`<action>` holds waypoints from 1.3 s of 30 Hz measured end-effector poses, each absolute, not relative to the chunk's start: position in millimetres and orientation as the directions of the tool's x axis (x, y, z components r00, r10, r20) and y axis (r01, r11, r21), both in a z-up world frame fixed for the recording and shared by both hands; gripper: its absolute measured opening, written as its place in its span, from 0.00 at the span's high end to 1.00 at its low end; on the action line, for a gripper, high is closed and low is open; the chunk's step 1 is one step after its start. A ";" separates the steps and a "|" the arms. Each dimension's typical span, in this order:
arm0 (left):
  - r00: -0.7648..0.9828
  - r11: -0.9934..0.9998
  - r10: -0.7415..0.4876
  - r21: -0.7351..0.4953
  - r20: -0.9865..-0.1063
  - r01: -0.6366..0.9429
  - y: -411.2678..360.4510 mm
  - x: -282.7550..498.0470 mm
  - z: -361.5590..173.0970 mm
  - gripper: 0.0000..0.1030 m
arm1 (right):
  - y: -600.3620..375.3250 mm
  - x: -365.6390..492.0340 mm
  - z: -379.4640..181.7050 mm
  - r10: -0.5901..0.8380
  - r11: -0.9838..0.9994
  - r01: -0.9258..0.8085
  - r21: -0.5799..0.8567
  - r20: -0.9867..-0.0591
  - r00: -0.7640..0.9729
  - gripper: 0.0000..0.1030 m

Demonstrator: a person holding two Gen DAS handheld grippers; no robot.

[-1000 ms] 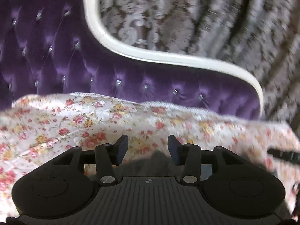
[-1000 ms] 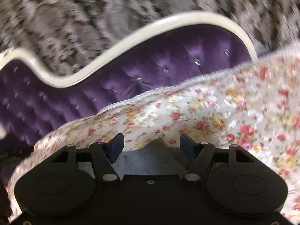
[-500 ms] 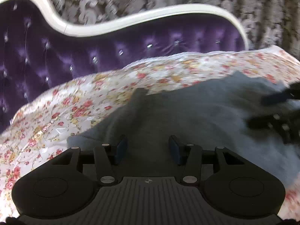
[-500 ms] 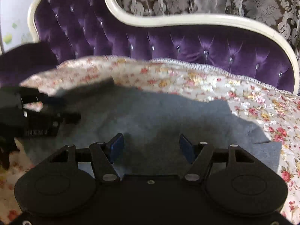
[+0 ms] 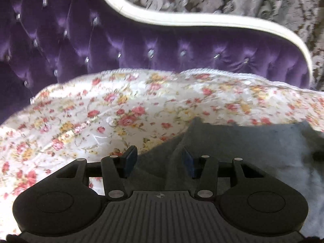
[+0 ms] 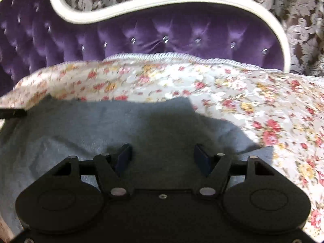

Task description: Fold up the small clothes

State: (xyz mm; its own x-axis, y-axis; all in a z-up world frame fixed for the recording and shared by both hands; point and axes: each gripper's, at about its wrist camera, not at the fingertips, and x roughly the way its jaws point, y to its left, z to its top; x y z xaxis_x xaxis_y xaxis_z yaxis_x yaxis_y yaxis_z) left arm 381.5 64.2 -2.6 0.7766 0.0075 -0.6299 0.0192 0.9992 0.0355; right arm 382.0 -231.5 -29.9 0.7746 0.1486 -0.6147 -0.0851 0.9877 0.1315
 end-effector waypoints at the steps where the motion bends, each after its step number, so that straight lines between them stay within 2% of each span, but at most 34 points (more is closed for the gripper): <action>1: 0.786 0.999 -0.010 0.035 -0.618 0.040 59.4 373.4 1.9 0.54 | -233.6 374.6 -25.4 0.160 0.985 -0.086 0.151 -0.594 0.789 0.29; 5: 0.807 0.990 -0.095 0.033 -0.583 0.140 29.1 344.4 13.9 0.50 | -233.5 343.4 -13.6 0.199 0.974 -0.108 0.200 -0.522 0.830 0.29; 9: 0.784 0.973 -0.167 0.029 -0.598 0.230 -7.3 329.0 8.8 0.46 | -234.1 310.3 -11.8 0.230 0.965 -0.132 0.228 -0.487 0.843 0.27; 10: 0.777 0.971 -0.171 0.032 -0.605 0.238 -14.1 328.0 4.7 0.45 | -235.8 303.8 -12.0 0.236 0.963 -0.138 0.230 -0.481 0.844 0.24; 11: 0.770 0.969 -0.170 0.037 -0.615 0.244 -20.1 328.6 -0.3 0.45 | -238.1 295.9 -12.4 0.242 0.962 -0.144 0.232 -0.477 0.845 0.21; 16: 0.732 0.968 -0.133 0.070 -0.668 0.240 -41.9 334.6 -25.6 0.45 | -255.7 269.4 -16.5 0.248 0.960 -0.146 0.239 -0.481 0.841 0.18; 18: 0.722 0.971 -0.116 0.076 -0.682 0.227 -44.7 337.8 -34.0 0.43 | -266.5 263.3 -19.4 0.244 0.957 -0.129 0.259 -0.485 0.840 0.17; 20: 0.721 0.978 -0.110 0.055 -0.685 0.201 -44.1 339.0 -38.2 0.35 | -279.3 261.5 -22.1 0.243 0.952 -0.109 0.286 -0.489 0.838 0.12; 26: 0.701 0.983 -0.113 0.022 -0.704 0.180 -41.4 341.7 -41.8 0.31 | -308.7 259.0 -33.1 0.254 0.933 -0.075 0.353 -0.493 0.832 0.03; 33: 0.689 0.985 -0.097 0.029 -0.718 0.169 -45.7 343.7 -42.4 0.30 | -335.3 278.2 -56.2 0.361 0.865 -0.082 0.495 -0.503 0.785 0.02; 39: 0.680 0.985 -0.098 0.027 -0.727 0.170 -45.5 345.8 -43.2 0.30 | -343.0 299.6 -60.0 0.461 0.809 -0.148 0.568 -0.460 0.759 0.01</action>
State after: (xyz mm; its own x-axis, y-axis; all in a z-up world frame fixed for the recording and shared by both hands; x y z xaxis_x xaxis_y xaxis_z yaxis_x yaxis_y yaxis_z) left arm 345.8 -45.5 -43.2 0.6796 -0.0975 -0.7271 0.1700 0.9851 0.0268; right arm 299.6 -343.0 -60.0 0.7588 0.4613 -0.4599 -0.1477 0.8095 0.5683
